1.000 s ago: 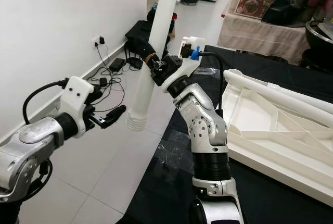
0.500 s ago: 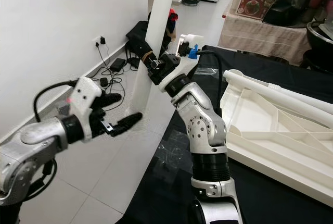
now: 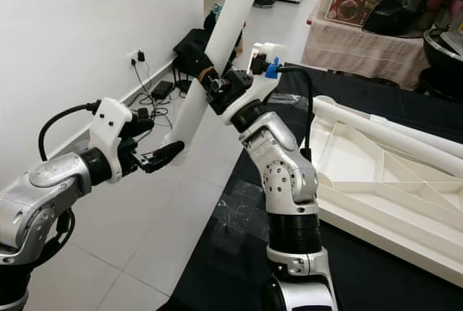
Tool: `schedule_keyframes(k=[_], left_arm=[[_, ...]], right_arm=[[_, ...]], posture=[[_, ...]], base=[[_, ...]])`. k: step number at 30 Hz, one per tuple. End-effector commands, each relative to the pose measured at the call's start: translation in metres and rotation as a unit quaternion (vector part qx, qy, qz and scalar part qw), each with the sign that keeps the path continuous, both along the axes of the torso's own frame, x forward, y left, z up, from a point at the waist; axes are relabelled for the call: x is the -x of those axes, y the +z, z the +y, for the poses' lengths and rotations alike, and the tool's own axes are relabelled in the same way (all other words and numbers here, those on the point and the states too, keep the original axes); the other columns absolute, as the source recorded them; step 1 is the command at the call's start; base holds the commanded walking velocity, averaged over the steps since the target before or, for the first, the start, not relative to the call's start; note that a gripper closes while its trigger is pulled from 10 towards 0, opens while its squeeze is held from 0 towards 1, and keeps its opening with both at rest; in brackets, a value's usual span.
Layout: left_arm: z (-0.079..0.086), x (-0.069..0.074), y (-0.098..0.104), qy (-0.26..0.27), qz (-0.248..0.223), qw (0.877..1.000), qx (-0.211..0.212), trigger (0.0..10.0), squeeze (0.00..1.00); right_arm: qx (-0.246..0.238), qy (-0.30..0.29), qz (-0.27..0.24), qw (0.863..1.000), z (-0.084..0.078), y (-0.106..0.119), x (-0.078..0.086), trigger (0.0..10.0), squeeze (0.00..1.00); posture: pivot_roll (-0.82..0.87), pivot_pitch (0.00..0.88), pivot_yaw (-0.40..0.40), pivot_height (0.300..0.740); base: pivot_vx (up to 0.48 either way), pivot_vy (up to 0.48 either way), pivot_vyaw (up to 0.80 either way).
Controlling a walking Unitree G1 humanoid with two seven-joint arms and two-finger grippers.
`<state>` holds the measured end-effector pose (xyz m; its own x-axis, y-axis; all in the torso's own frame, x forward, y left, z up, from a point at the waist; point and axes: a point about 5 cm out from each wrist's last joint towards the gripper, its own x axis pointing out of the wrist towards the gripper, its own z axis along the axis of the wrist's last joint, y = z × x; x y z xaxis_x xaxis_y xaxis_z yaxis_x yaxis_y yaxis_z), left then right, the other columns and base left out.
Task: Building children table
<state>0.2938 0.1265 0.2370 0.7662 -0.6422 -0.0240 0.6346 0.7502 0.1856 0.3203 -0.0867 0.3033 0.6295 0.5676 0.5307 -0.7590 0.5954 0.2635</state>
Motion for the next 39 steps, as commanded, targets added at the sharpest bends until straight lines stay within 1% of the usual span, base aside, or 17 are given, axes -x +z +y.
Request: schedule_keyframes(k=[1,4,7,10,12,14,15,17,21,25,30,31,33,34,37,38,39], left_arm=[[0.002,-0.002,-0.003,0.005,0.006,1.0,-0.01,10.0,0.0],[0.0,-0.004,-0.005,-0.007,0.005,1.0,-0.016,10.0,0.0],[-0.001,-0.005,-0.005,-0.009,0.004,1.0,-0.019,10.0,0.0],[0.0,-0.008,-0.006,-0.013,0.003,1.0,-0.028,10.0,0.0],[0.002,-0.012,-0.005,-0.01,-0.002,0.999,-0.035,10.0,0.0],[0.003,-0.014,-0.005,-0.009,-0.004,0.999,-0.036,9.8,0.0],[0.004,-0.017,-0.003,-0.003,-0.006,0.999,-0.034,0.0,0.0],[0.005,-0.019,-0.003,0.003,-0.006,0.999,-0.031,0.0,0.0],[0.004,-0.019,-0.003,-0.001,-0.017,0.999,-0.042,0.0,0.0],[0.004,-0.019,-0.005,-0.002,-0.018,0.999,-0.039,0.0,0.0],[0.004,-0.019,-0.007,0.0,-0.026,0.998,-0.055,0.0,0.0],[0.001,-0.017,-0.008,-0.007,-0.03,0.997,-0.071,10.0,0.0],[0.0,-0.017,-0.009,-0.009,-0.033,0.996,-0.078,10.0,0.0],[-0.002,-0.015,-0.01,-0.016,-0.035,0.995,-0.087,10.0,0.0],[-0.003,-0.011,-0.012,-0.029,-0.038,0.994,-0.102,10.0,0.0],[-0.003,-0.01,-0.013,-0.031,-0.037,0.993,-0.105,10.0,0.0],[-0.003,-0.01,-0.013,-0.031,-0.037,0.993,-0.105,10.0,0.0]], right_arm=[[-0.005,0.03,-0.014,0.999,0.006,0.006,0.008,0.0,0.0],[-0.005,0.049,-0.016,0.999,0.008,0.005,0.012,0.0,0.0],[-0.003,0.052,-0.016,0.999,0.008,0.004,0.013,0.0,0.0],[-0.001,0.057,-0.016,0.998,0.009,0.003,0.014,0.0,0.0],[0.001,0.064,-0.016,0.998,0.01,0.002,0.017,0.0,0.0],[0.004,0.068,-0.017,0.998,0.011,0.001,0.019,0.0,0.0],[0.007,0.073,-0.016,0.997,0.012,0.0,0.021,0.0,0.0],[0.007,0.074,-0.015,0.997,0.013,-0.001,0.022,0.0,0.0],[0.008,0.076,-0.017,0.997,0.013,-0.001,0.024,0.0,0.0],[0.008,0.078,-0.018,0.997,0.013,-0.001,0.026,0.0,0.0],[0.009,0.078,-0.012,0.997,0.013,-0.002,0.025,0.0,0.0],[0.002,0.075,0.005,0.997,0.011,-0.004,0.022,10.0,0.0],[-0.004,0.072,0.012,0.997,0.011,-0.004,0.02,10.0,0.0],[-0.014,0.073,0.023,0.997,0.009,-0.006,0.018,10.0,1.0],[-0.019,0.074,0.034,0.996,0.008,-0.008,0.016,10.0,1.0],[-0.016,0.074,0.034,0.997,0.008,-0.008,0.016,10.0,0.87],[-0.016,0.074,0.034,0.997,0.008,-0.008,0.016,10.0,0.87]], posture=[[0.07,0.104,-0.075,0.74],[0.06,0.104,-0.075,0.74],[0.06,0.102,-0.073,0.74],[0.06,0.099,-0.07,0.74],[0.06,0.094,-0.065,0.74],[0.06,0.092,-0.063,0.74],[0.06,0.09,-0.06,0.74],[0.06,0.09,-0.059,0.74],[0.06,0.087,-0.055,0.74],[0.06,0.083,-0.057,0.74],[0.06,0.079,-0.058,0.74],[0.06,0.078,-0.059,0.74],[0.06,0.078,-0.059,0.74],[0.06,0.077,-0.06,0.74],[0.06,0.078,-0.061,0.74],[0.06,0.081,-0.058,0.74],[0.06,0.081,-0.058,0.74]], base=[[0.0,0.0,0.0],[0.0,0.0,0.0],[0.0,0.0,0.0],[0.0,0.0,0.0],[0.0,0.0,0.0],[0.0,0.0,0.0],[0.0,0.0,0.0],[0.0,0.0,0.0],[0.0,0.0,0.0],[0.0,0.0,0.0],[0.0,0.0,0.0],[0.0,0.0,0.0],[0.0,0.0,0.0],[0.0,0.0,0.0],[0.0,0.0,0.0],[0.0,0.0,0.0],[0.0,0.0,0.0]])
